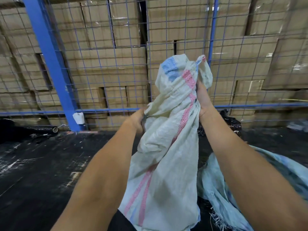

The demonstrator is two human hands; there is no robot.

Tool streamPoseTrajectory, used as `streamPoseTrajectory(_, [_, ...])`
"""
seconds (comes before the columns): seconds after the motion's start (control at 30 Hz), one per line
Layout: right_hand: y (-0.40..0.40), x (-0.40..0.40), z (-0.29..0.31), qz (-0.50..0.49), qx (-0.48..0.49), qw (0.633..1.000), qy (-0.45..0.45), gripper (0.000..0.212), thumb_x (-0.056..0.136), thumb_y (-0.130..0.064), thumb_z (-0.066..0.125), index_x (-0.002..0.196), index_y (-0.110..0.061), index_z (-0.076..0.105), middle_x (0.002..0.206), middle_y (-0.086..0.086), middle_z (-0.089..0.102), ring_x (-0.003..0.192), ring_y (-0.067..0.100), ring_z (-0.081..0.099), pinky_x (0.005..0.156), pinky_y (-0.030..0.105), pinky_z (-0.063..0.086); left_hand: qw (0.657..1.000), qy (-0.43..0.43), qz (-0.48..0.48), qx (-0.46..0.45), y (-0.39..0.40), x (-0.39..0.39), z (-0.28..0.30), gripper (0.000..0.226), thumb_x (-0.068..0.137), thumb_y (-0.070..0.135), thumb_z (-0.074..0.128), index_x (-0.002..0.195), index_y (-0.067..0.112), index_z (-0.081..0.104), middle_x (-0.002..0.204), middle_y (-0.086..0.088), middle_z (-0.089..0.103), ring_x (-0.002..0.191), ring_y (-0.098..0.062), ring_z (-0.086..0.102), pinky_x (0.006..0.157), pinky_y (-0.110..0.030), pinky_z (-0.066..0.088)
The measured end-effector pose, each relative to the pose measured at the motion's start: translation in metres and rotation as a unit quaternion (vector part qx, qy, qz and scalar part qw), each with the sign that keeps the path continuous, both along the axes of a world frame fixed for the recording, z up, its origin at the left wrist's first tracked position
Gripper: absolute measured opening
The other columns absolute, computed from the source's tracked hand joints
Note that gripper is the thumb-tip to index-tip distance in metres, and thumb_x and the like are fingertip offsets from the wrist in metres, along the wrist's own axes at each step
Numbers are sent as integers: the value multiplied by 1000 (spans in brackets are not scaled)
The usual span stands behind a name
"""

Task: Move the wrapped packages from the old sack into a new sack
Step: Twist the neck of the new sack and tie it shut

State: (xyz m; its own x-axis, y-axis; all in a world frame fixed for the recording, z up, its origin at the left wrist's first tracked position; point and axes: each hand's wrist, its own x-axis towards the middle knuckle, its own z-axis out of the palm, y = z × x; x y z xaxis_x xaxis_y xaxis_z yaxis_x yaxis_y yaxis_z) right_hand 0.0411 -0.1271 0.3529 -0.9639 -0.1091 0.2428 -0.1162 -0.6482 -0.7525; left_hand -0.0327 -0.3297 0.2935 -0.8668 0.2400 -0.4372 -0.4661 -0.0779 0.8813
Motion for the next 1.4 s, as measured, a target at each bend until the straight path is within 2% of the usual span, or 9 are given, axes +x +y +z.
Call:
streamPoseTrajectory(0.1, [12,2,-7,13,-2,1000,-19,43,95,-39,46,100,-12,78,107,12,73,94,28,72,78,42,61,995,101,-4,-12,27,-12,19,12,81,12,72,93,9,72,95,-18,74,83,-28,70,87,-44,57])
streamPoseTrajectory(0.3, [28,-11,-1,-68,54,995,-44,38,100,-35,49,126,-11,64,124,16,67,109,32,67,96,51,53,898,431,51,-70,36,16,126,27,87,-3,60,100,19,71,89,-2,73,78,-15,69,75,-31,58])
streamPoseTrajectory(0.53, [0,-17,11,-33,132,991,-8,34,95,-39,52,118,-17,65,104,6,74,94,22,71,84,37,59,899,437,-30,-18,46,46,160,29,90,-5,44,91,15,66,75,-6,70,69,-23,66,69,-34,56])
streamPoseTrajectory(0.73, [-5,-37,14,-229,175,957,-25,17,88,-13,69,105,-8,70,103,13,74,93,32,72,85,55,57,807,488,199,-267,18,30,136,47,79,39,75,112,19,48,105,-5,61,91,-23,61,69,-32,46])
streamPoseTrajectory(0.87, [-12,-46,16,-272,159,948,-35,3,89,-7,66,92,-9,67,94,10,71,83,27,69,86,49,57,855,347,-32,-385,14,50,115,24,92,32,65,97,9,63,74,-6,64,53,-15,59,49,-22,45])
streamPoseTrajectory(0.97, [-16,-48,15,-307,145,941,8,32,82,0,71,114,0,67,111,13,71,100,29,68,93,47,55,883,384,77,-257,3,46,130,10,91,6,60,81,6,61,65,-9,53,39,-13,42,37,-16,30])
streamPoseTrajectory(1.1, [-21,-44,22,-324,166,931,32,42,82,12,66,123,3,62,120,14,67,108,28,65,92,40,54,919,375,97,73,-10,46,184,11,86,17,69,79,13,61,70,-2,56,46,-10,46,46,-22,33])
streamPoseTrajectory(1.27, [-31,-34,38,-257,221,940,37,42,69,-4,82,110,-8,71,109,11,73,102,29,70,89,50,57,903,377,-164,-120,-20,38,129,90,70,25,90,146,22,43,133,-2,63,116,-16,63,95,-38,54])
streamPoseTrajectory(1.4, [-47,-21,49,-117,204,971,40,37,78,-6,77,114,-3,69,104,19,73,95,32,72,86,48,59,899,424,23,-102,10,41,83,61,66,-9,84,122,6,65,104,-3,73,96,-17,70,73,-23,58])
